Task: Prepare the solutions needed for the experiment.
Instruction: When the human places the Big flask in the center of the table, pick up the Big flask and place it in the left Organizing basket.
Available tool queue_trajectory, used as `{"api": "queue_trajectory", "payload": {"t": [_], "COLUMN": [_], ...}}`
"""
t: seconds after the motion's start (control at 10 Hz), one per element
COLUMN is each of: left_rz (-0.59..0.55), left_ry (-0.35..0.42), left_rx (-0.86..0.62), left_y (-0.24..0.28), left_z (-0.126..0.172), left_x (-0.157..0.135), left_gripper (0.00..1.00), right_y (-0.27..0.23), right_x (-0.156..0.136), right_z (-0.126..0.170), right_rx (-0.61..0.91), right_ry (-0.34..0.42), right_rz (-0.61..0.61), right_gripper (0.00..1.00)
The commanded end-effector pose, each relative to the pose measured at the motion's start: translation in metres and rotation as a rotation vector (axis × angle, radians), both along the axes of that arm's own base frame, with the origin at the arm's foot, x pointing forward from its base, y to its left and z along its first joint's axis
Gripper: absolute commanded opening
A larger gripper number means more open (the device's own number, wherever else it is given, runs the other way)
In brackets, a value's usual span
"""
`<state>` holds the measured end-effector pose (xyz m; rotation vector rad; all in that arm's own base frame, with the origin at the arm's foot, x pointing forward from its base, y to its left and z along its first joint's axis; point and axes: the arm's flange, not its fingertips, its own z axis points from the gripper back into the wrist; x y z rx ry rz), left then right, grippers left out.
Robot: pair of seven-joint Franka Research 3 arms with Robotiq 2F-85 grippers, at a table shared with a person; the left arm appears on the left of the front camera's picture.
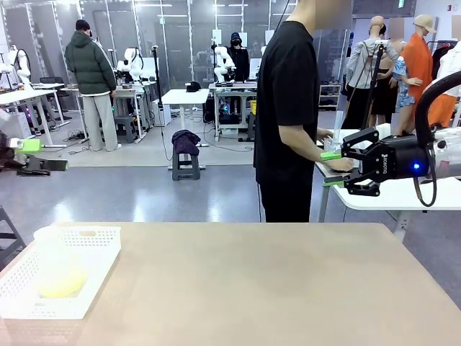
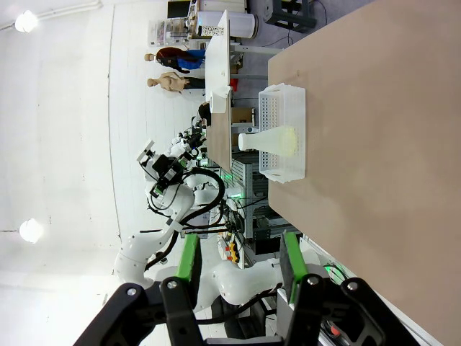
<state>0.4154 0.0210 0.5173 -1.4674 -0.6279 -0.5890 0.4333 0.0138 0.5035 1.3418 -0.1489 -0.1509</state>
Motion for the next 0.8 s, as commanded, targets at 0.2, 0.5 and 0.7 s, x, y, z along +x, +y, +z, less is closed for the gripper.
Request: {"api": "queue_trajectory", "payload": {"t": [0.2,0.5,0.7], "left_rz": [-0.163,-0.168,-0.182], "left_ry": [0.309,0.341,0.334], "left_rx": [0.016,0.019,0.022], "left_y": [-0.03,-0.057,-0.057], "left_z": [-0.002,-0.011,-0.019], "left_x": [0.029,0.039,0.031], "left_gripper": [1.0,1.0,1.0], "right_y": [0.0,0.0,0.0], "right_x": [0.0,0.0,0.0], "right_z": [0.001,0.001,0.001], "right_rx": [0.006,0.006,0.006], "right_ry": [-0.004,-0.004,-0.004], "right_rz": [0.001,0.001,0.001], "right_gripper": [0.57,0.57,0.57]}}
